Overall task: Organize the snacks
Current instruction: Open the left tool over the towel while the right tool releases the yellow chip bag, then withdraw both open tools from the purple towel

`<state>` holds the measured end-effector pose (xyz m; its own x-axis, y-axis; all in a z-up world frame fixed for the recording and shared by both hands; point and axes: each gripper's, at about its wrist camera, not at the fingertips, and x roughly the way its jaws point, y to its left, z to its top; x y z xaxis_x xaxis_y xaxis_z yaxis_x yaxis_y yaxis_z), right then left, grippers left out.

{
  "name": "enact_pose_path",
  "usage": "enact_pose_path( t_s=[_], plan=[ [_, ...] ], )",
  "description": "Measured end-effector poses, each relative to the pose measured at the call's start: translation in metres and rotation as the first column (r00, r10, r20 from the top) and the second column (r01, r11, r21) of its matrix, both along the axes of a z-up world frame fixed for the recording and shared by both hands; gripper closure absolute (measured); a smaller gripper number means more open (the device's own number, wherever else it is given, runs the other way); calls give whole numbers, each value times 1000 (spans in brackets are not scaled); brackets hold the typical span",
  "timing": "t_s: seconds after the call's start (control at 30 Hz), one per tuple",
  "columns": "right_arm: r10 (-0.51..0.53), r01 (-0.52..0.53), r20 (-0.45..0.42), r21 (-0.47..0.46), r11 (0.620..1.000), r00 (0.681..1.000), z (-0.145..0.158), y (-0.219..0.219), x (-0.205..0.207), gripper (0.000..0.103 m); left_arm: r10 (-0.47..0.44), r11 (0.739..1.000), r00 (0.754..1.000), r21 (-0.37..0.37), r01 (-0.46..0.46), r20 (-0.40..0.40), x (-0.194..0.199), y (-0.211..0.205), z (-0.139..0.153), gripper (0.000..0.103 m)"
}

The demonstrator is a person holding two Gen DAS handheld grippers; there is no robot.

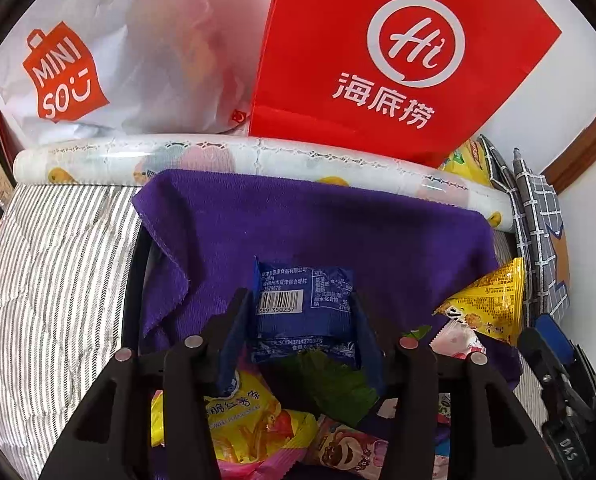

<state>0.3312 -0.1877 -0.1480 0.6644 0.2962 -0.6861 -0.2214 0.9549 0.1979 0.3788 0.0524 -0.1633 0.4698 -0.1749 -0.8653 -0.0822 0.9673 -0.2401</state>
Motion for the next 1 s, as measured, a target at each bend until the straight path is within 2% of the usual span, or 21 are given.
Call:
enact_pose_path(
  t_s=[0.1,0.23,0.4,0.47,0.6,0.77,0.87,1.0],
  plan=[
    [6,-7,9,59,998,1000,9,-5,-3,46,22,1000,1000,-2,-22,-11,0,3,2,47],
    [-27,25,59,31,999,998,23,-8,-8,46,56,998,998,-11,-57,-28,-2,8,6,45],
    [-39,35,49,86,996,998,36,-17,-15,46,64,998,998,-22,-64,11,-11,7,25,42],
    [-50,46,62,70,997,997,43,-17,-23,46,60,998,998,-29,-59,20,-15,5,34,42],
    [-63,62,101,14,998,993,60,-14,-46,46,55,995,997,-89,-51,46,-29,4,55,39],
    [-39,37,120,20,999,992,78,-10,-77,46,59,994,995,-98,-51,79,-57,4,73,37],
    [-31,34,133,-19,999,991,81,-3,-94,46,41,994,996,-108,-32,79,-79,5,82,37],
    [-29,38,123,-75,996,992,74,4,-117,46,47,996,989,-76,-37,142,-112,4,94,37]
  ],
)
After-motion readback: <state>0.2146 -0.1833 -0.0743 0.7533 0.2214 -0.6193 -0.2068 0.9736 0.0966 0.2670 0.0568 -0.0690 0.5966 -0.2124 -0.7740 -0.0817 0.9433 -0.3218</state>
